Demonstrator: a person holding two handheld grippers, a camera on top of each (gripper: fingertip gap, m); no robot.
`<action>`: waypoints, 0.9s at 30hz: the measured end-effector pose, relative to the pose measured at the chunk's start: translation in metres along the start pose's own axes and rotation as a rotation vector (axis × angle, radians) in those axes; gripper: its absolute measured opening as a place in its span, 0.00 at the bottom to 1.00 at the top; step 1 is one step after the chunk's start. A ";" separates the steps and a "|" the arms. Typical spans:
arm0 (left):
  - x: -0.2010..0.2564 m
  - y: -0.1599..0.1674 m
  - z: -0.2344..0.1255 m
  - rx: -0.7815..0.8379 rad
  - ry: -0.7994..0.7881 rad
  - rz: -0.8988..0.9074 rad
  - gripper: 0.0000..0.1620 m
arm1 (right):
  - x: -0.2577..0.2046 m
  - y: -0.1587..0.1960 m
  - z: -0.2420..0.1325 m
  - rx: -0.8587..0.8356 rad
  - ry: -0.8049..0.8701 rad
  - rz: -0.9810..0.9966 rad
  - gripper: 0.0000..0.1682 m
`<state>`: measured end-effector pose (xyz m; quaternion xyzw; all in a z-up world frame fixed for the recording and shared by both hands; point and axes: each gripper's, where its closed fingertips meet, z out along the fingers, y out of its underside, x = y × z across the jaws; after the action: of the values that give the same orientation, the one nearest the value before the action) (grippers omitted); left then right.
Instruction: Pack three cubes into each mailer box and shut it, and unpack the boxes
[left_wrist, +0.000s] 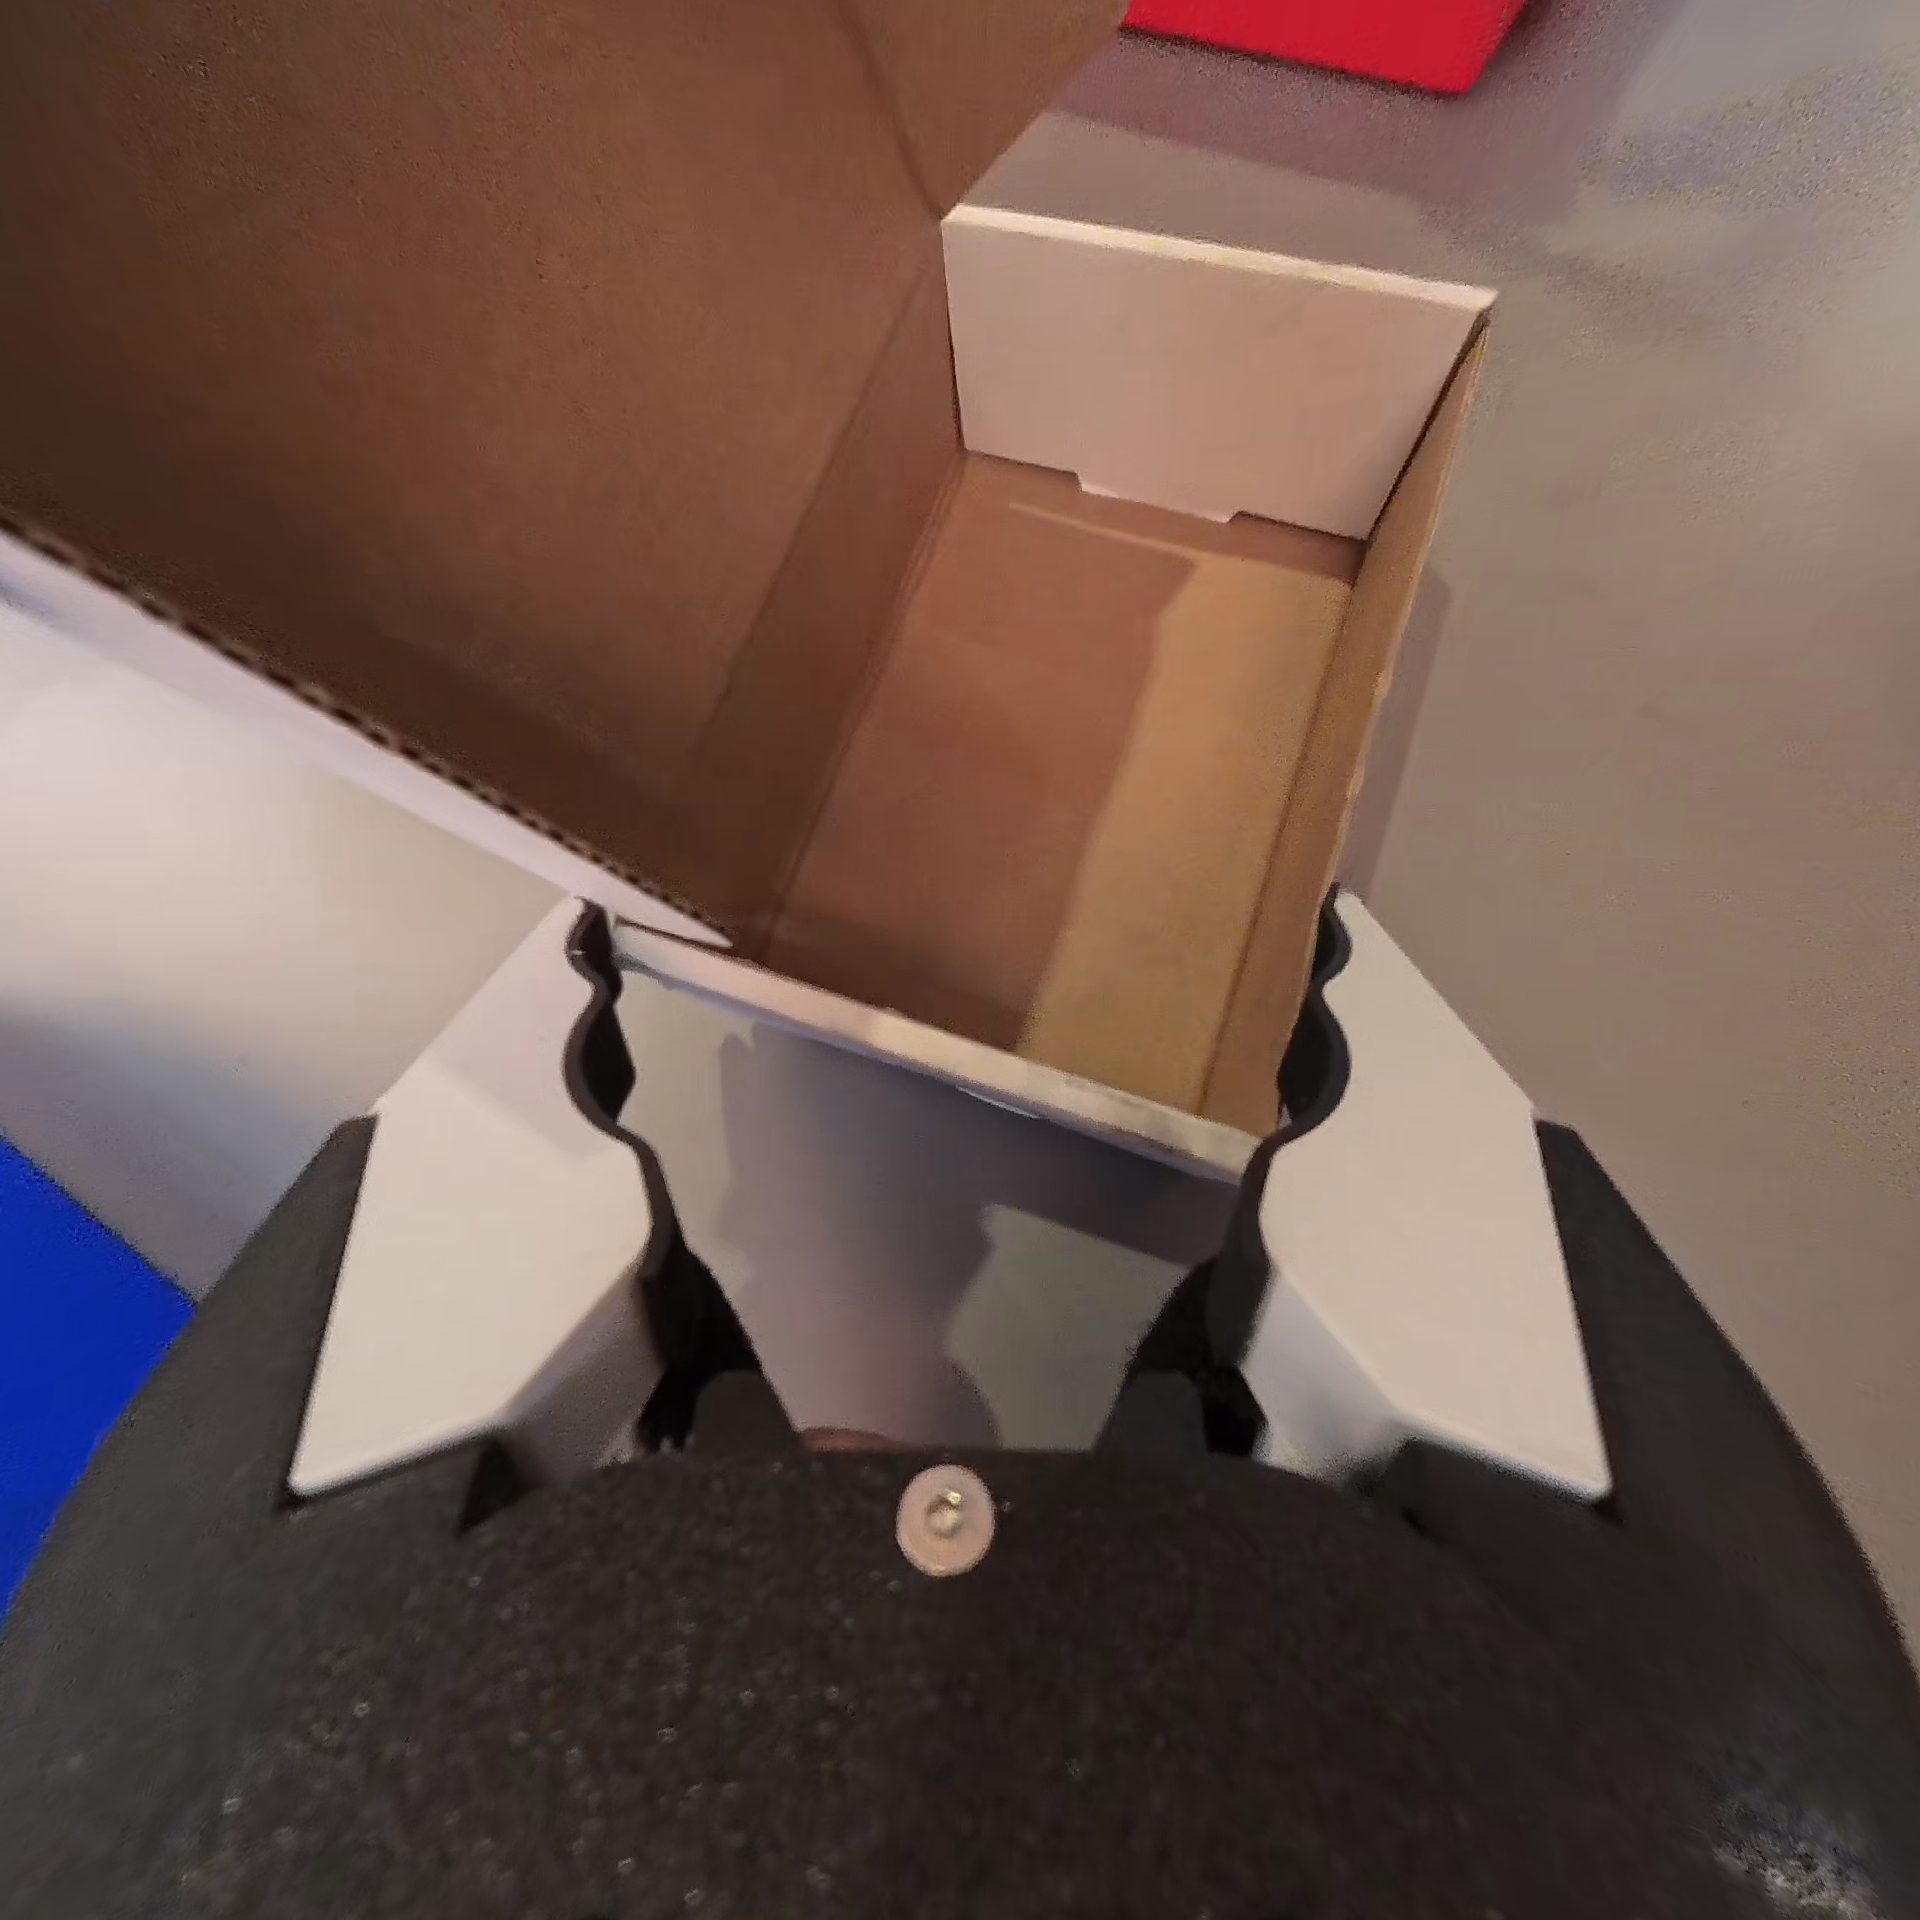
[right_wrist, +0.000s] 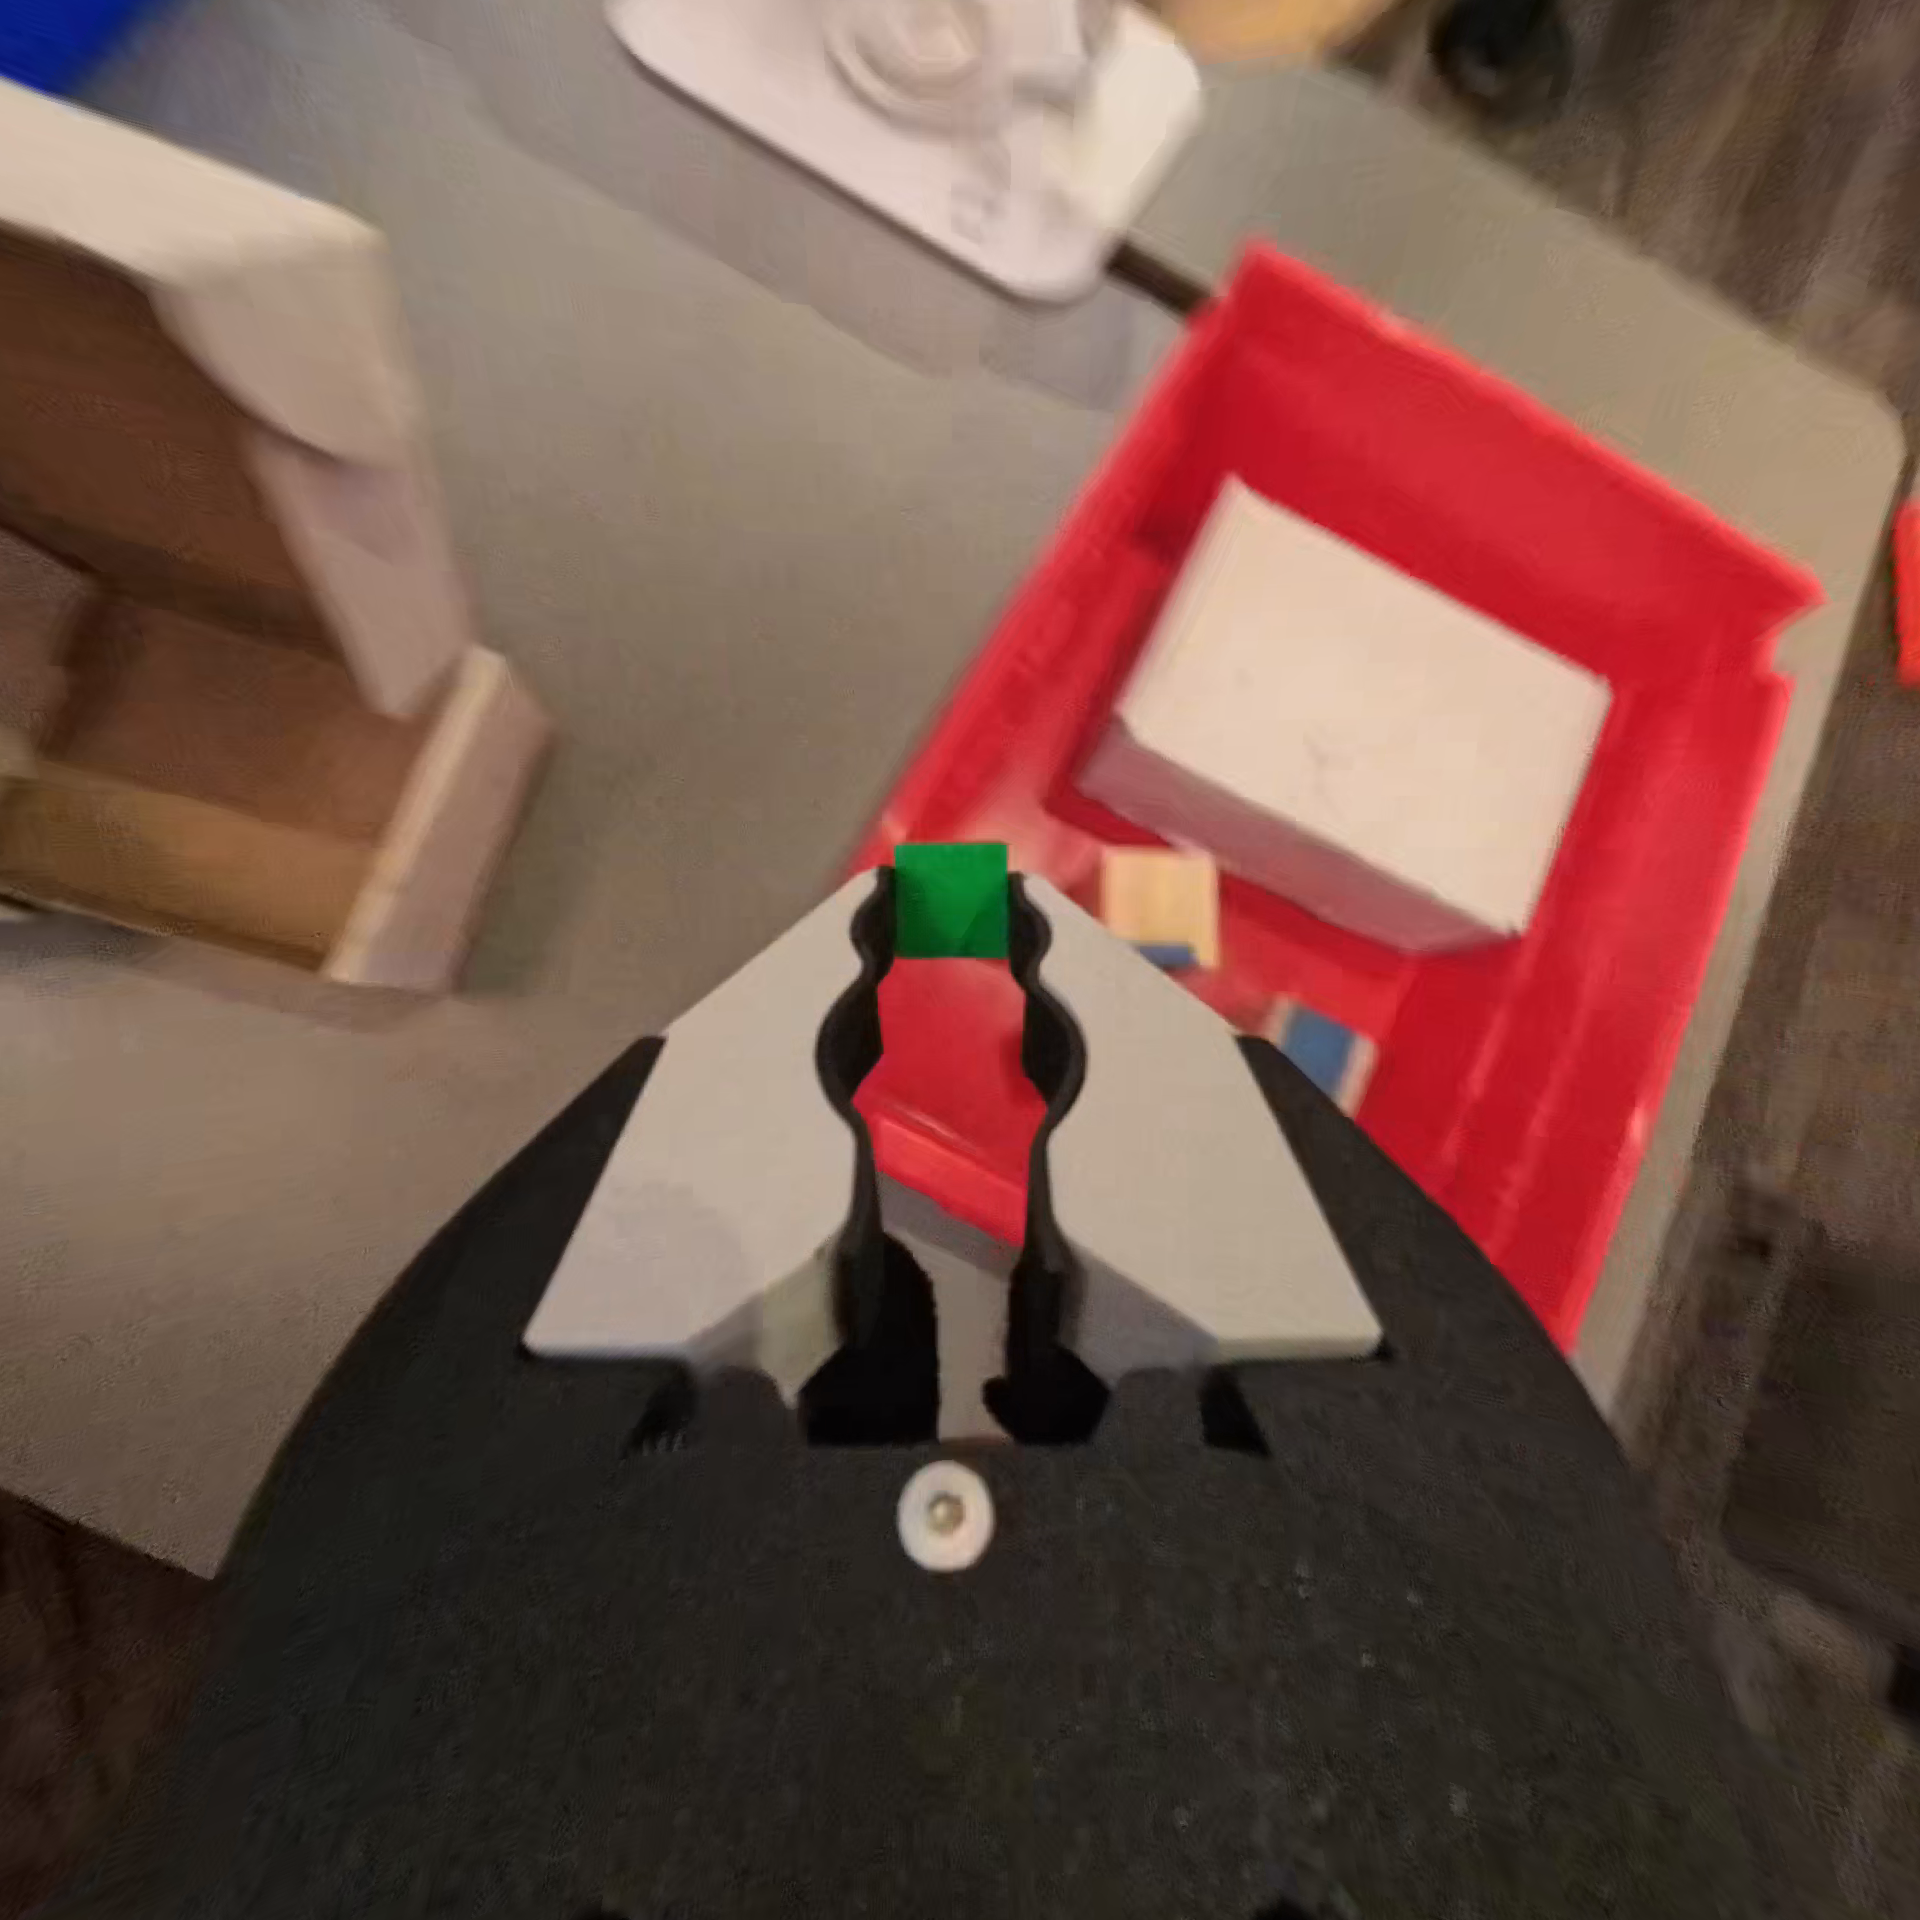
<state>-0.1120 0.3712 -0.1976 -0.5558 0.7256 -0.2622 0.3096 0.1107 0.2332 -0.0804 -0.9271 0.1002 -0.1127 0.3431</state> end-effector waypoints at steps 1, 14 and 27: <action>-0.001 0.000 0.001 -0.003 0.008 0.000 0.78 | 0.029 0.025 0.012 -0.094 0.023 0.043 0.12; -0.001 -0.003 0.009 -0.113 0.094 0.081 0.79 | 0.076 0.116 0.100 -0.565 -0.009 0.025 0.13; -0.007 -0.034 -0.044 0.111 0.083 -0.102 0.81 | -0.093 -0.027 -0.005 0.256 -0.341 0.055 0.34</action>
<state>-0.1219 0.3715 -0.1422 -0.5626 0.6930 -0.3401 0.2959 0.0233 0.2751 -0.0717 -0.8785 0.0509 0.0432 0.4731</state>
